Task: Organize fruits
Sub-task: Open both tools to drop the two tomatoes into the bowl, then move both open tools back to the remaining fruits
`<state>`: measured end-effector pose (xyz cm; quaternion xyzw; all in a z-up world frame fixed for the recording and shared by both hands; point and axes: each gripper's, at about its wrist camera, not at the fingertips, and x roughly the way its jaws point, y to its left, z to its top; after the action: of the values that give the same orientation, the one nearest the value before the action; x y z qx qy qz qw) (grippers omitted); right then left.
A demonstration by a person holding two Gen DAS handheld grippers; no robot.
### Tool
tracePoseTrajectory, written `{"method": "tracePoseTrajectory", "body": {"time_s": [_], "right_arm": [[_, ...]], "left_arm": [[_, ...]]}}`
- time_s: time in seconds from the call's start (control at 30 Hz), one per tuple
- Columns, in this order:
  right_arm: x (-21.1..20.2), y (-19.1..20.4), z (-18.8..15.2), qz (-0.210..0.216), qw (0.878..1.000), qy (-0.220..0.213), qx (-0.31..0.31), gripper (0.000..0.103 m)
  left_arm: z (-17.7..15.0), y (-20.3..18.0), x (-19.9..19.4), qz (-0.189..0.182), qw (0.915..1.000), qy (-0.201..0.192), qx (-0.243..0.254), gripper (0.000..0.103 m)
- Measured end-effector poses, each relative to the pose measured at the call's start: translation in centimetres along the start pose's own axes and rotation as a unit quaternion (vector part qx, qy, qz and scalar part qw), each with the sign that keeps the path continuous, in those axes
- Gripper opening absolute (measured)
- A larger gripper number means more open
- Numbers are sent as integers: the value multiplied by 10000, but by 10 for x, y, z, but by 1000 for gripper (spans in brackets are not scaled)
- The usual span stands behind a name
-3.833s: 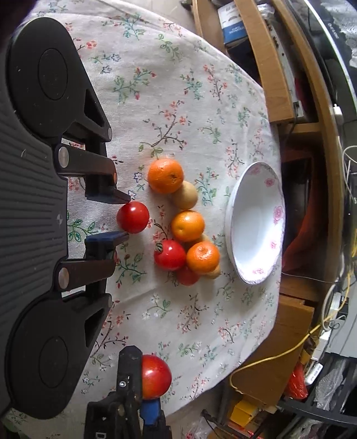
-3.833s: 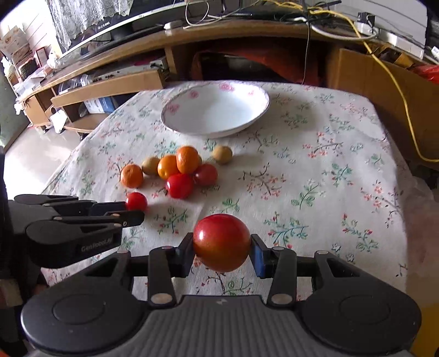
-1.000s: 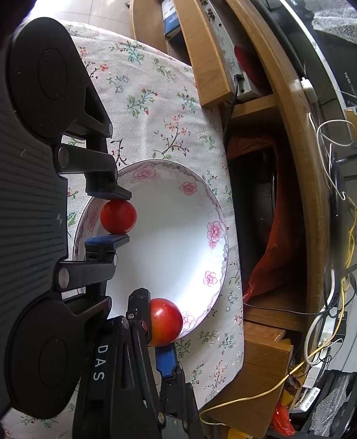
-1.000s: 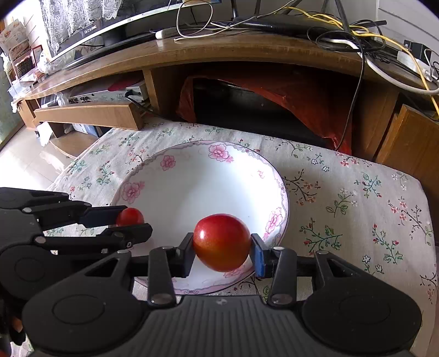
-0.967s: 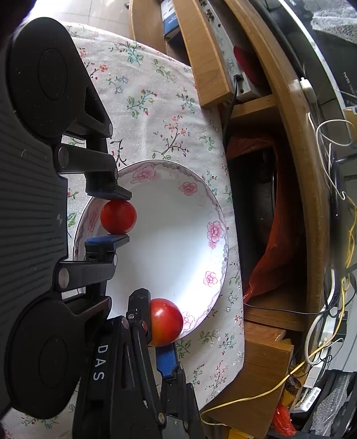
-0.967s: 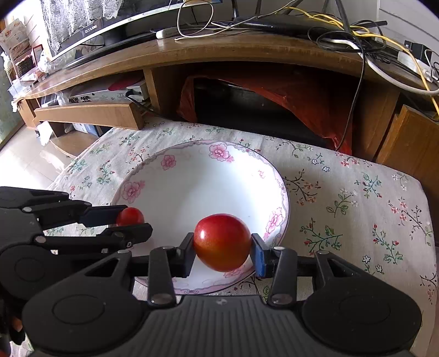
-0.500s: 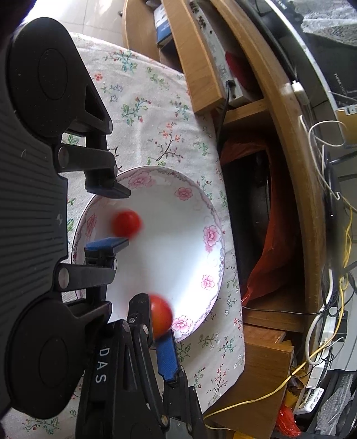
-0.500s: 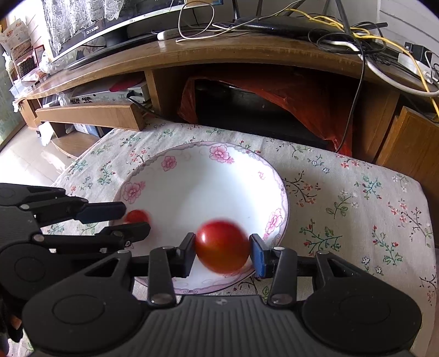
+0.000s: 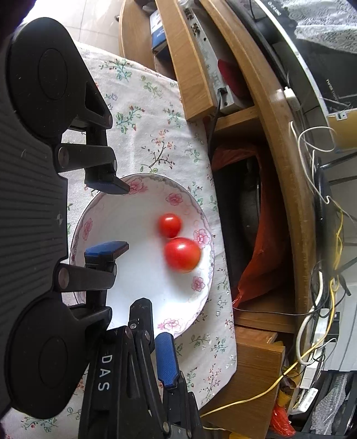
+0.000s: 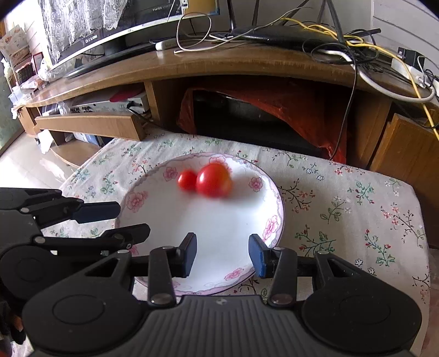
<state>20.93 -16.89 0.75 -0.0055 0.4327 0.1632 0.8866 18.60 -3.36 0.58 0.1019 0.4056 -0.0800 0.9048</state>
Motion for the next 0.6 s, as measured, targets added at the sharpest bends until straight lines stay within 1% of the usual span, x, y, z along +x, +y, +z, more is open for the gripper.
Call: {"method": "tracePoseTrajectory", "body": {"time_s": [0.37, 0.6], "right_arm": [[-26, 10, -2, -43, 9998, -186, -24, 34], [-44, 19, -11, 15, 9998, -210, 44, 34]], "left_arm": [[-3, -4, -27, 114, 9994, -271, 188, 47], [-12, 0, -43, 40, 9994, -304, 158, 49]]}}
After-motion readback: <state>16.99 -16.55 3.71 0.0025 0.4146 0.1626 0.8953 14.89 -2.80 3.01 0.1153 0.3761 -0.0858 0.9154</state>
